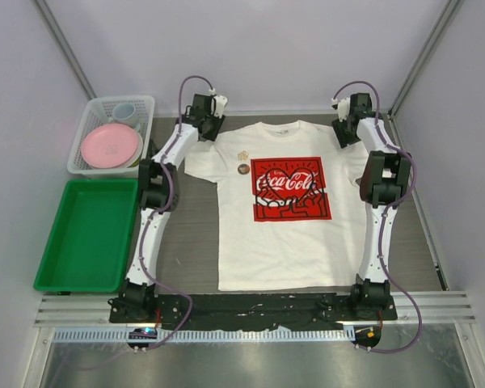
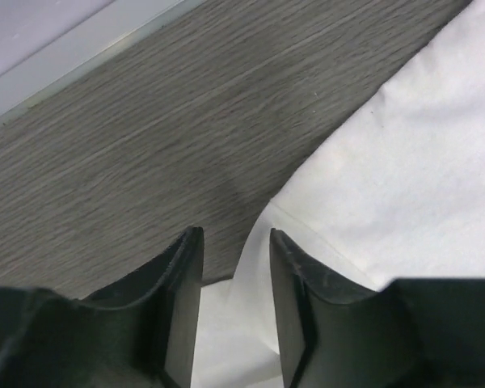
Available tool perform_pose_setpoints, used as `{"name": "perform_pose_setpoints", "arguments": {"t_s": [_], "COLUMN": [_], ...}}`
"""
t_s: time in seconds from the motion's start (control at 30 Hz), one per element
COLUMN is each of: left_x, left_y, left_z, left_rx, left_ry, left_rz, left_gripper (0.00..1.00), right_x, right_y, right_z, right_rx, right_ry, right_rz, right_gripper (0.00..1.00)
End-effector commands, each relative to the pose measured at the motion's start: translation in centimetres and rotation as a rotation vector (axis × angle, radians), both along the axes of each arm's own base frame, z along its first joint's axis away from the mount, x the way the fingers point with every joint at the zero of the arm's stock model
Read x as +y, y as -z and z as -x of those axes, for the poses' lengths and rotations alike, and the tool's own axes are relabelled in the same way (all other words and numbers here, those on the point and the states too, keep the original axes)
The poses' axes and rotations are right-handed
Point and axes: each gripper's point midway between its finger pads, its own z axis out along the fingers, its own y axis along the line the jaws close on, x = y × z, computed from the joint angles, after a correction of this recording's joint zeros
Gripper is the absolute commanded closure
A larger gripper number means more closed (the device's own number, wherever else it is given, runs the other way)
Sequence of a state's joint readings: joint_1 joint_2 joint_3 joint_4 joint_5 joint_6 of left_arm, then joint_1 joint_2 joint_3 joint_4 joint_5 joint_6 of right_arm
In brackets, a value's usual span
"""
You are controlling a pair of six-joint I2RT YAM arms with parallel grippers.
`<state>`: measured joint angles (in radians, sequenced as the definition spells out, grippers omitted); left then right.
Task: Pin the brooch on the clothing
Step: Smooth out the clothing with brooches at the center of the board.
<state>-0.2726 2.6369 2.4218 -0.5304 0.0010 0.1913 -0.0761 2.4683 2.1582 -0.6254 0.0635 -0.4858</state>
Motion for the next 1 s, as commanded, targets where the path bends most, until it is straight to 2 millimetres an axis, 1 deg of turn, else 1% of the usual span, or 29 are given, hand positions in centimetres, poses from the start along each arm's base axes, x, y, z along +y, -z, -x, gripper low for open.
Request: {"name": "perform_pose_setpoints", "arguments": {"t_s": [0.0,0.03,0.07,0.1,0.13,0.17,0.2,0.27,0.33,0.37,0.4,0.43,0.47,0.5,0.53,0.57,0.7,0.77,0.8,0.9,0.93,0.97], "left_x": [0.9,1.2,1.4,1.8,2.4,2.7,3.3,3.9,3.6,3.5,3.4,3.3,3.3,3.3,3.4,3.5,3.6,3.8,3.8,3.6,3.6,3.6], "left_y": [-12.0,-11.1,-11.0,-10.8,-10.6,-9.9,-9.4,-8.0,-7.3,-6.3,-5.9,-5.5,-4.7,-4.1,-3.5,-2.8,-0.6,-0.1,0.6,1.4,1.8,2.0], "left_z": [-0.5,1.1,2.4,3.5,5.5,6.8,7.7,10.0,11.3,12.2,12.6,12.9,13.2,13.5,13.7,13.8,14.6,15.2,16.2,18.0,19.2,19.9], "left_rx": [-0.169,-0.109,-0.069,-0.040,0.005,0.056,0.091,0.179,0.228,0.268,0.284,0.297,0.324,0.342,0.357,0.371,0.418,0.442,0.475,0.529,0.564,0.580], "left_ry": [0.009,0.020,0.029,0.036,0.033,0.032,0.023,0.015,0.039,0.044,0.044,0.043,0.039,0.037,0.032,0.028,0.009,0.003,-0.004,-0.008,-0.014,-0.017], "left_rz": [0.112,0.119,0.125,0.141,0.145,0.145,0.147,0.142,0.167,0.171,0.181,0.188,0.186,0.183,0.179,0.179,0.176,0.168,0.174,0.178,0.181,0.185], "left_gripper": [0.54,0.52,0.51,0.50,0.50,0.50,0.51,0.53,0.57,0.60,0.61,0.61,0.63,0.64,0.65,0.67,0.69,0.71,0.72,0.74,0.76,0.78], "right_x": [0.0,0.2,1.1,1.7,1.9,2.2,2.5,2.8,3.1,3.2,3.2,3.4,3.5,3.6,3.7,3.7,3.7,3.6,3.5,3.3,3.2,3.0], "right_y": [-5.5,-6.0,-6.3,-7.1,-7.2,-7.5,-7.8,-7.7,-7.7,-7.4,-7.0,-7.0,-6.9,-6.2,-6.4,-6.1,-5.0,-5.0,-4.6,-4.6,-4.6,-4.8], "right_z": [-0.9,-0.6,-0.3,0.1,0.4,0.7,1.0,1.7,2.3,2.7,3.2,3.5,3.8,4.4,4.6,4.9,6.0,6.4,6.7,7.2,7.3,7.4], "right_rx": [-0.101,-0.101,-0.096,-0.100,-0.096,-0.092,-0.091,-0.069,-0.053,-0.036,-0.018,-0.014,-0.002,0.019,0.019,0.030,0.072,0.078,0.090,0.098,0.097,0.096], "right_ry": [-0.014,-0.018,-0.043,-0.058,-0.060,-0.063,-0.069,-0.069,-0.072,-0.071,-0.070,-0.073,-0.074,-0.073,-0.076,-0.075,-0.067,-0.062,-0.052,-0.037,-0.031,-0.028], "right_rz": [-0.034,-0.033,-0.065,-0.080,-0.089,-0.094,-0.107,-0.126,-0.138,-0.143,-0.147,-0.153,-0.157,-0.162,-0.167,-0.169,-0.172,-0.176,-0.182,-0.191,-0.195,-0.197], "right_gripper": [0.44,0.44,0.44,0.44,0.44,0.44,0.44,0.44,0.44,0.45,0.45,0.45,0.45,0.45,0.45,0.45,0.45,0.46,0.46,0.46,0.46,0.46]}}
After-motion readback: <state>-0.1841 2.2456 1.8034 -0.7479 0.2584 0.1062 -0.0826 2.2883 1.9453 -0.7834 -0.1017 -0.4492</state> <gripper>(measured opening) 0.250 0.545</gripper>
